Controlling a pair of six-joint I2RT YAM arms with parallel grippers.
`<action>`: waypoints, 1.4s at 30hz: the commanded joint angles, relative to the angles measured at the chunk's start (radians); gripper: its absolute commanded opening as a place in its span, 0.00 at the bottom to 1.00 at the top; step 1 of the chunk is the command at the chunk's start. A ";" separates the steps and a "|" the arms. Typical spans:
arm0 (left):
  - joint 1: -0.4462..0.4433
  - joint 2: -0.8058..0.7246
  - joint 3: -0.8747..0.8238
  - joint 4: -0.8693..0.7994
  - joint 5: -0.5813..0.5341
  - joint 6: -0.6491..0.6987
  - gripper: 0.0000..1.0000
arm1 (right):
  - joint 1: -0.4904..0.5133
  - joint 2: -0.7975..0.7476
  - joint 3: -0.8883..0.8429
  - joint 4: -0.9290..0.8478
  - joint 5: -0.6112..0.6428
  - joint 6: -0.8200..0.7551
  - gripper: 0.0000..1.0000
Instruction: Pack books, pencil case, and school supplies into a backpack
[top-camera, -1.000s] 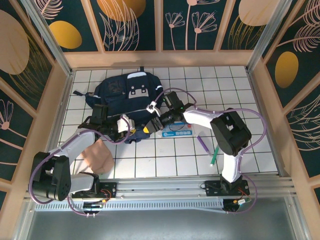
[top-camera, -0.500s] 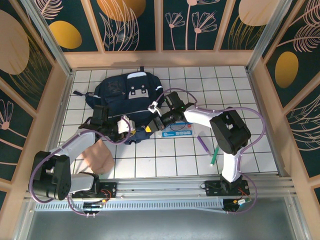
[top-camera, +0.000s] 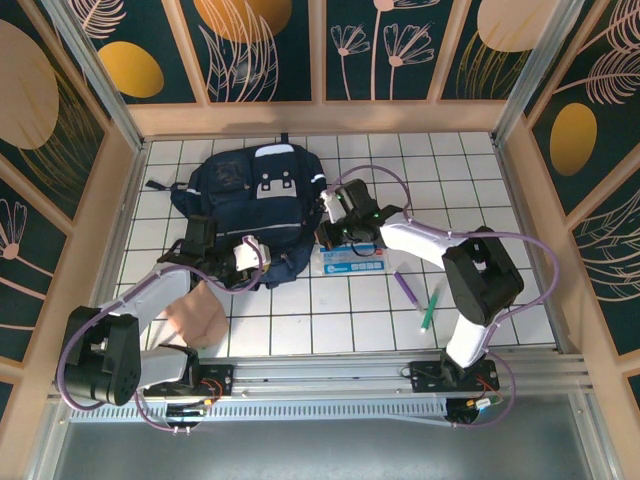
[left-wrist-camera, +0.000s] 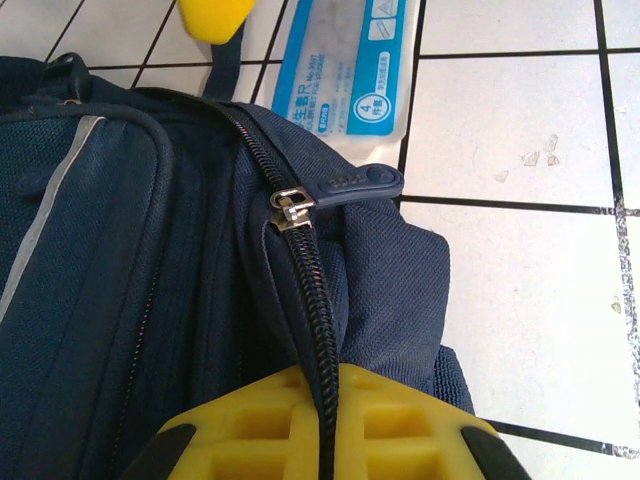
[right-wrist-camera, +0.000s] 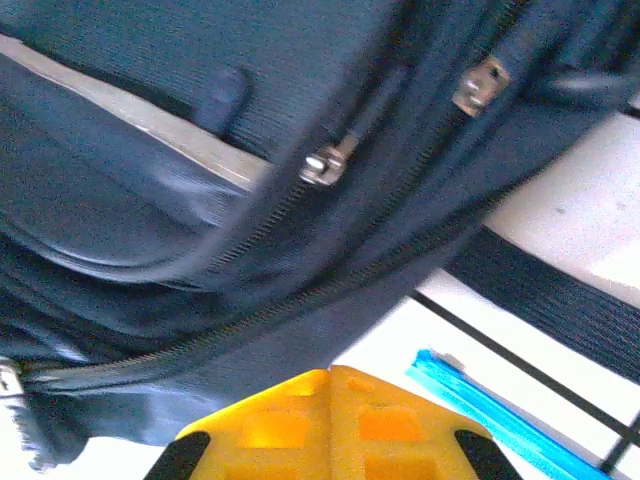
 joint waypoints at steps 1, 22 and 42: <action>0.006 -0.028 -0.010 0.003 0.012 0.025 0.01 | 0.016 -0.053 -0.040 0.019 -0.010 -0.015 0.00; -0.119 0.092 0.131 -0.118 -0.163 -0.222 0.39 | 0.053 -0.241 -0.074 0.021 0.473 0.174 0.99; -0.119 -0.003 0.072 -0.102 -0.123 -0.137 0.00 | 0.043 0.073 -0.130 0.399 -0.634 0.297 0.56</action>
